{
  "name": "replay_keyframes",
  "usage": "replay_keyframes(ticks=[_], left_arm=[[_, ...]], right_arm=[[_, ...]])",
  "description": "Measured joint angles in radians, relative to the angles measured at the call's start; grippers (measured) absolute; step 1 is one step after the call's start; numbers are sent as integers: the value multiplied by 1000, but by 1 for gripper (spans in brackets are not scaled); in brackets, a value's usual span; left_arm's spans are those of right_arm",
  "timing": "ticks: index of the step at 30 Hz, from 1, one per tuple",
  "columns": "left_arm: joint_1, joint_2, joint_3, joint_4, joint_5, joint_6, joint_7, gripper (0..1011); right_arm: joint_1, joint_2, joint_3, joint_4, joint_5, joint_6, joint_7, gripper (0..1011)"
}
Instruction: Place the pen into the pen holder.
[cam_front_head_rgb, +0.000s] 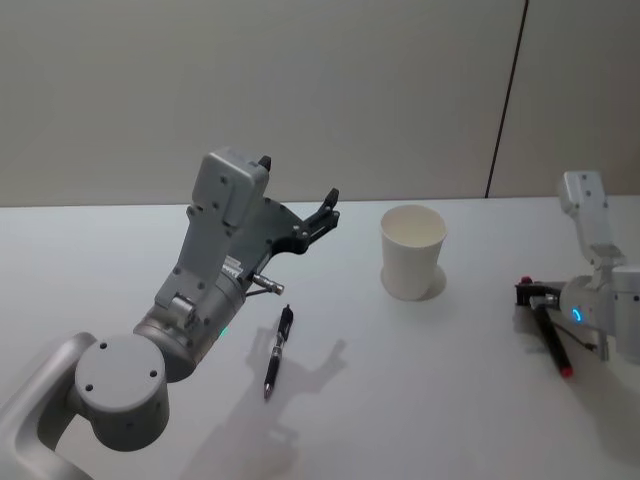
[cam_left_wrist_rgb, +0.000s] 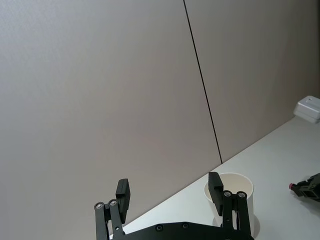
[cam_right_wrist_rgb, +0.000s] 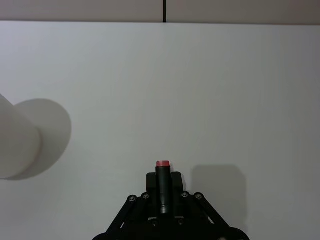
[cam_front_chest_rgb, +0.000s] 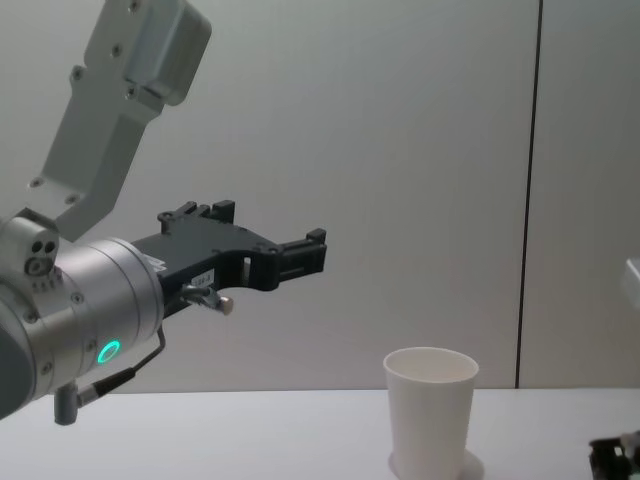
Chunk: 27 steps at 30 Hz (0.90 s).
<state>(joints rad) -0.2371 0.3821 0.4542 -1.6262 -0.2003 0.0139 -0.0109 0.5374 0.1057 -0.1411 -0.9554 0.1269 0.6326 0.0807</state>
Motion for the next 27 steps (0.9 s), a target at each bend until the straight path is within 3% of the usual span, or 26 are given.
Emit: replay_keyframes(ticks=[13, 27], left_arm=[[0, 0, 0, 0, 0, 0, 0, 1003], [0, 0, 0, 0, 0, 0, 0, 1003]], right_arm=[[-46, 9, 8, -116, 13, -74, 8, 159], [-95, 14, 8, -233, 13, -221, 25, 159]])
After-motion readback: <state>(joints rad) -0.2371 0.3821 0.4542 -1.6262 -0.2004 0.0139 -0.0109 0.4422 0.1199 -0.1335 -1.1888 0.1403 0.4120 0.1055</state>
